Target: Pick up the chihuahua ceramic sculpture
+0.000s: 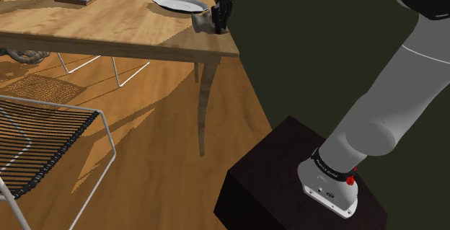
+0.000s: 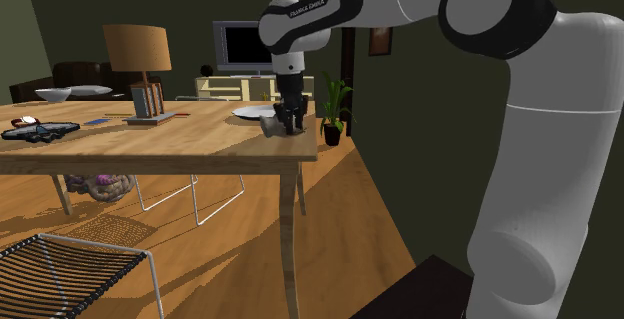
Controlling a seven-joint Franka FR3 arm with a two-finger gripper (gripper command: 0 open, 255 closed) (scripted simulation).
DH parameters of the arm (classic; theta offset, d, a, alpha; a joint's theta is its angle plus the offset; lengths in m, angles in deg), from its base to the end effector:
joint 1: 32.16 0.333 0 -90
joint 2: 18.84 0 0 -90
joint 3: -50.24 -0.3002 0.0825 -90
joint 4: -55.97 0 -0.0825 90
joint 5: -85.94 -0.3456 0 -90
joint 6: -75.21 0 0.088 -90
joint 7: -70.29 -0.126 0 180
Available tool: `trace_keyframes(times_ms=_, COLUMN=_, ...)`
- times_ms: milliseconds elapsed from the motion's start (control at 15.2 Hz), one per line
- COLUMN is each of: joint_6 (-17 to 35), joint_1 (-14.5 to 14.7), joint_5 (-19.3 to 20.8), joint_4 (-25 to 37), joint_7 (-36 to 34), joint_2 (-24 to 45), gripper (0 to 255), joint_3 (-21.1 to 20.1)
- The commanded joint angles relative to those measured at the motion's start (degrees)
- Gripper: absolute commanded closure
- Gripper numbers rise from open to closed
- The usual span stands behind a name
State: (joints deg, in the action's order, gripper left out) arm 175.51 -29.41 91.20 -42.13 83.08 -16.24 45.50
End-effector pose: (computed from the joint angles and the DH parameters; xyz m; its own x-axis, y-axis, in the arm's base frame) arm 0.5349 0.0596 0.5199 0.9322 0.3610 -0.0264 0.3620 -0.9285 0.0825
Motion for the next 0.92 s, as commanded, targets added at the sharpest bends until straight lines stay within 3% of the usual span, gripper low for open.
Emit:
trace_keyframes(times_ms=0, joint_6=-1.5, joint_1=0.0, joint_5=0.0, joint_4=1.5, joint_7=0.1, joint_2=0.0, gripper=255, joint_3=0.0)
trace_keyframes(times_ms=858, joint_6=-10.5, joint_1=0.2, joint_5=0.1, joint_4=12.0, joint_7=0.7, joint_2=1.5, gripper=255, joint_3=-0.1)
